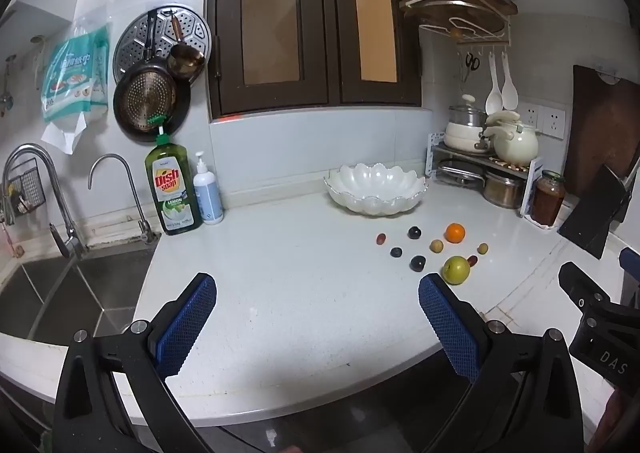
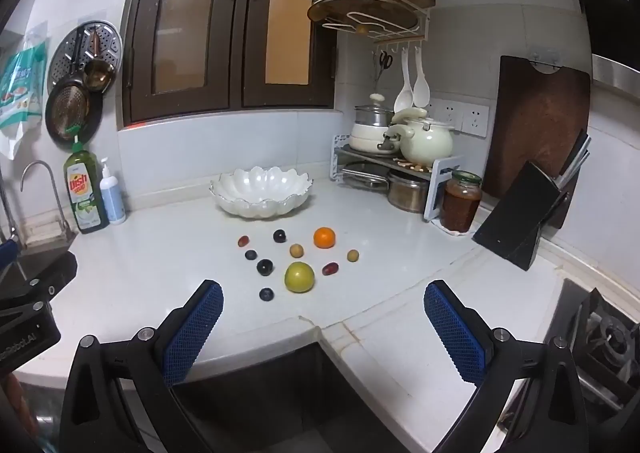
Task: Organize fruits
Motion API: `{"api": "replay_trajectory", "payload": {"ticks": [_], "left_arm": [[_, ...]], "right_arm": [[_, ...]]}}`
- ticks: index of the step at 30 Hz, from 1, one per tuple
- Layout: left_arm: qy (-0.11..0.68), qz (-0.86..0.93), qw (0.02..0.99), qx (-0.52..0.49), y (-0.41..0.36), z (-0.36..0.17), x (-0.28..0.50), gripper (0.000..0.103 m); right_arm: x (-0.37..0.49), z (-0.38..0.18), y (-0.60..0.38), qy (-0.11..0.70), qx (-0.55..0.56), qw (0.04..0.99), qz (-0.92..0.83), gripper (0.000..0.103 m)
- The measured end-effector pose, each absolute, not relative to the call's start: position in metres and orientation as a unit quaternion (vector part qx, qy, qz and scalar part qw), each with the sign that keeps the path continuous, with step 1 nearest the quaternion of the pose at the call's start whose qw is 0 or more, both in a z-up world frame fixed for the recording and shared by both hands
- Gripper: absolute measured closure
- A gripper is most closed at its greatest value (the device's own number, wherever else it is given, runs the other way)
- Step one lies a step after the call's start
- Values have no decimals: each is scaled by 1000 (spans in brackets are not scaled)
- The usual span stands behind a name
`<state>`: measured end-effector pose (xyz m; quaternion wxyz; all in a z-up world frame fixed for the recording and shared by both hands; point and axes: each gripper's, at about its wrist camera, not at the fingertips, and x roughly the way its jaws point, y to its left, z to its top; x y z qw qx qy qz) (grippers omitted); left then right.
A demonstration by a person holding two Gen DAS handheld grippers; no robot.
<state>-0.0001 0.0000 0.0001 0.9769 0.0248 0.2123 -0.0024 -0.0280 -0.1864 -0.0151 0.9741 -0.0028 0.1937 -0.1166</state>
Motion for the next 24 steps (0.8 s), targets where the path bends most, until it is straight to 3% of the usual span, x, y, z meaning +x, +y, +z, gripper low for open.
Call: {"api": "replay_trajectory", "payload": {"ticks": [24], "left_arm": [[192, -9, 981, 25, -6, 7, -6, 0]], "right_arm": [[-30, -3, -190, 189, 2, 975, -117, 1]]}}
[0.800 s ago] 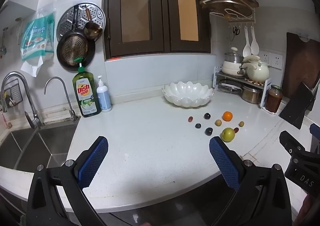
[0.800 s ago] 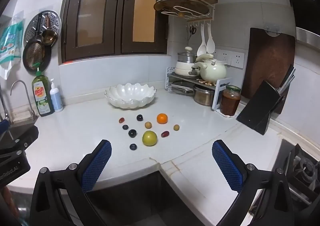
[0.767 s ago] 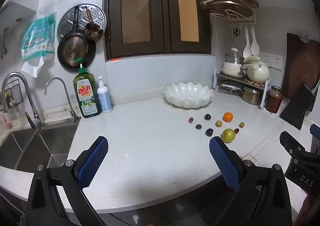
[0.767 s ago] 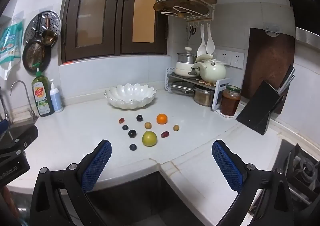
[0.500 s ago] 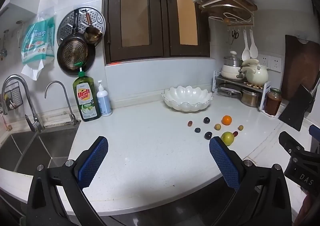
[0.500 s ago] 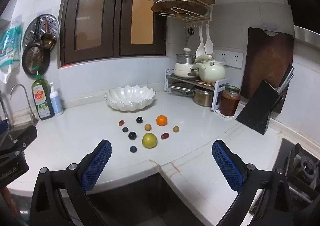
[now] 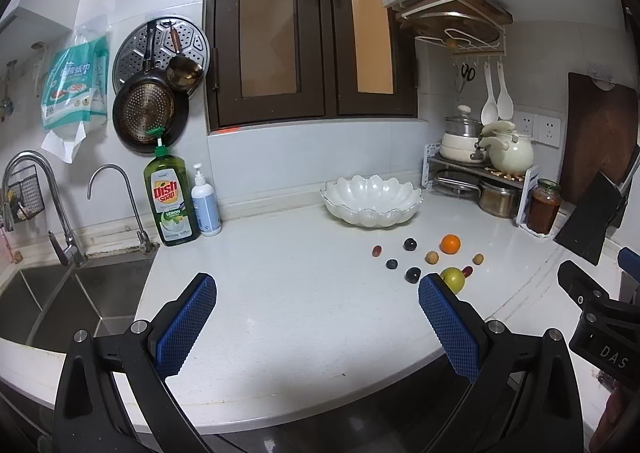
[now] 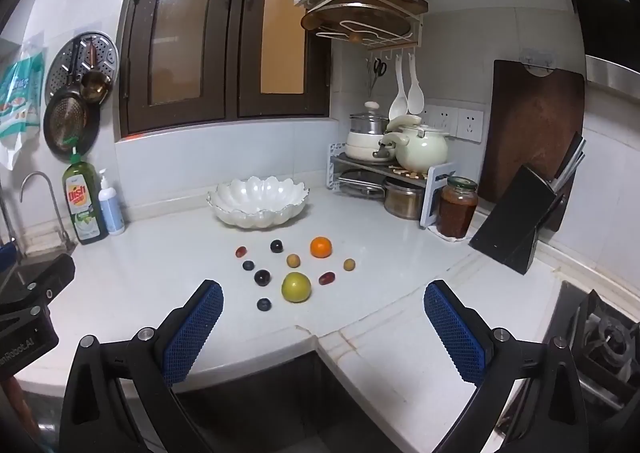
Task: Organize fruits
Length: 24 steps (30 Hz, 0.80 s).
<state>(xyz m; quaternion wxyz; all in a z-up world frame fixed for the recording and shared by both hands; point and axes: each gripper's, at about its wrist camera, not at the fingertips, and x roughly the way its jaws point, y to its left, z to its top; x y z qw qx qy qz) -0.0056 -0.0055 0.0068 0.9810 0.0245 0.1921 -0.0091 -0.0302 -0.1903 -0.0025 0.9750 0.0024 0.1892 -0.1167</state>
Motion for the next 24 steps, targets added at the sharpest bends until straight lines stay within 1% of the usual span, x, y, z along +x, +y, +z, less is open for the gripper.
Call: {"api": "replay_trajectory", "payload": {"ticks": [24], "left_arm": [[189, -16, 982, 24, -9, 16, -8, 0]], "right_arm": [[-31, -1, -192, 181, 2, 977, -116, 1]]}}
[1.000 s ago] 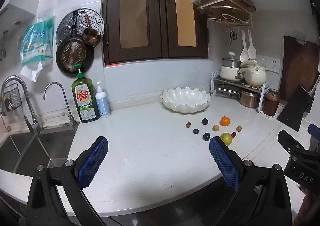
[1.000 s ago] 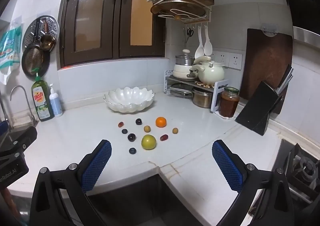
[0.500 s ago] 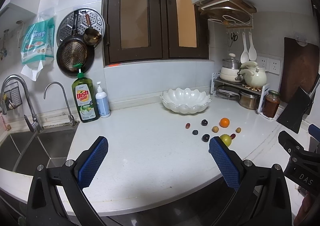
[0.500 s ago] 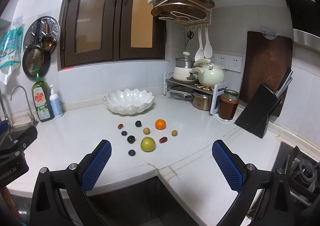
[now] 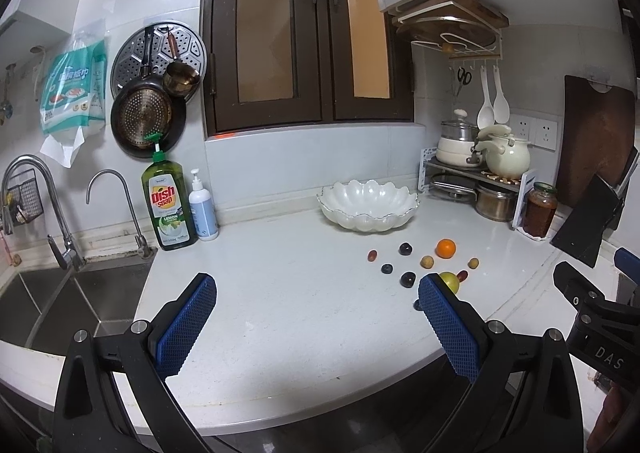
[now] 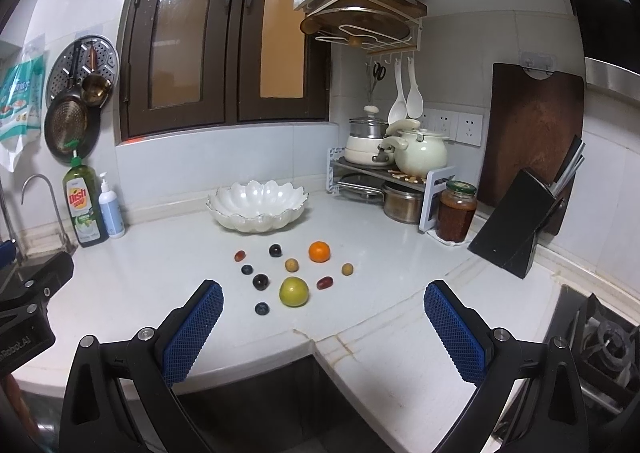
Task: Organize fruits
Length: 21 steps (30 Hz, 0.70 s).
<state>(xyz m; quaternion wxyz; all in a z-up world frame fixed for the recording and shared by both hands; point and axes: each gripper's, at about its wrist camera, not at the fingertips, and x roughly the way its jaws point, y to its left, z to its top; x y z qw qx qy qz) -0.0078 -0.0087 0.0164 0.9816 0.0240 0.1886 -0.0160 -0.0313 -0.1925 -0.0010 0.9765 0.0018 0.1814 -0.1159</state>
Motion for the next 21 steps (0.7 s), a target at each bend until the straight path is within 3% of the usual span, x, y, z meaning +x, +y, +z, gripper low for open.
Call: {"api": "replay_trajectory", "payload": {"ticks": [21], "left_arm": [[187, -20, 982, 24, -12, 19, -8, 0]], "right_arm": [[-34, -2, -195, 172, 1, 978, -121, 1]]}}
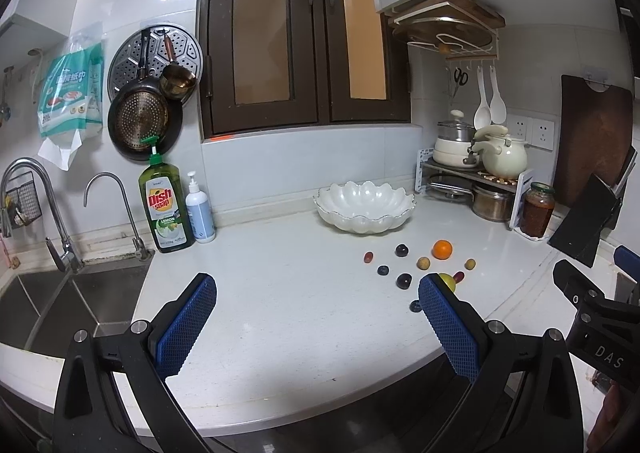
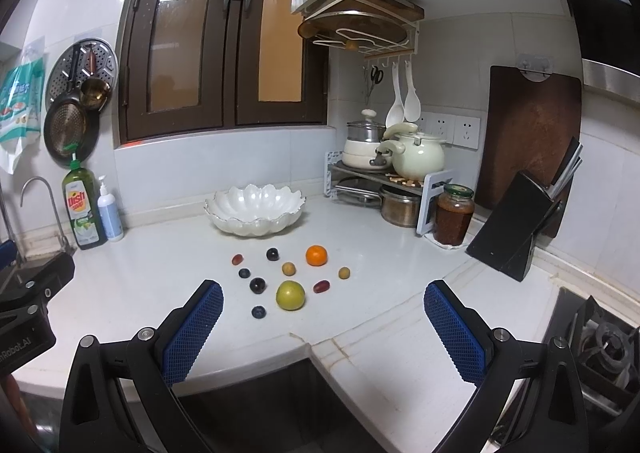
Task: Organize fruits
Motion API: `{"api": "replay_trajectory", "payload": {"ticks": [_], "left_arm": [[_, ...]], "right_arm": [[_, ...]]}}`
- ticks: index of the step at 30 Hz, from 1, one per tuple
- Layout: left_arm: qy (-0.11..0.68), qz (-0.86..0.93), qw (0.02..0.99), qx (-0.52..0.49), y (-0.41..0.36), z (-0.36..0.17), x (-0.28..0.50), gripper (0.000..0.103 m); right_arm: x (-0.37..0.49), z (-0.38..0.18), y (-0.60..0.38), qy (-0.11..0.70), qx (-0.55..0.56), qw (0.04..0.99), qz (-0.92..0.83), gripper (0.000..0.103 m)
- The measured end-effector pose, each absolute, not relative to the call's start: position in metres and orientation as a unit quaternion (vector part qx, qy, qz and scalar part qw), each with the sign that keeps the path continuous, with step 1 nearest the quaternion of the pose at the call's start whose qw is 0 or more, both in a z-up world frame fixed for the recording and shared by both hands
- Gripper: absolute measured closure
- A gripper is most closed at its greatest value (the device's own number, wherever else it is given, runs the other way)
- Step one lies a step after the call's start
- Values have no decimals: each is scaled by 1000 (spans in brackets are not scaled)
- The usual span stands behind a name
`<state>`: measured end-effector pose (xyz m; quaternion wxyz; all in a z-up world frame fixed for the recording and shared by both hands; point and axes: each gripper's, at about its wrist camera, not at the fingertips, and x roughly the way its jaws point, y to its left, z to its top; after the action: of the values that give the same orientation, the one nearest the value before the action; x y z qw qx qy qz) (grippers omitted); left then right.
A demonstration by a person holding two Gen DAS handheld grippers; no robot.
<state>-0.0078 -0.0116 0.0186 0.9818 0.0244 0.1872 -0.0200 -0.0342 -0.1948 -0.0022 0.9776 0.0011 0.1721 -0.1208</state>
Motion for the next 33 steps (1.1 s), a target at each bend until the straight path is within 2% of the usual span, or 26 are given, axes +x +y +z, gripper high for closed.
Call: {"api": "replay_trajectory", "payload": {"ticks": [33], "left_arm": [[190, -23, 981, 28, -19, 19, -3, 0]], "right_arm": [[-31, -1, -199, 175, 3, 977, -119, 1]]}}
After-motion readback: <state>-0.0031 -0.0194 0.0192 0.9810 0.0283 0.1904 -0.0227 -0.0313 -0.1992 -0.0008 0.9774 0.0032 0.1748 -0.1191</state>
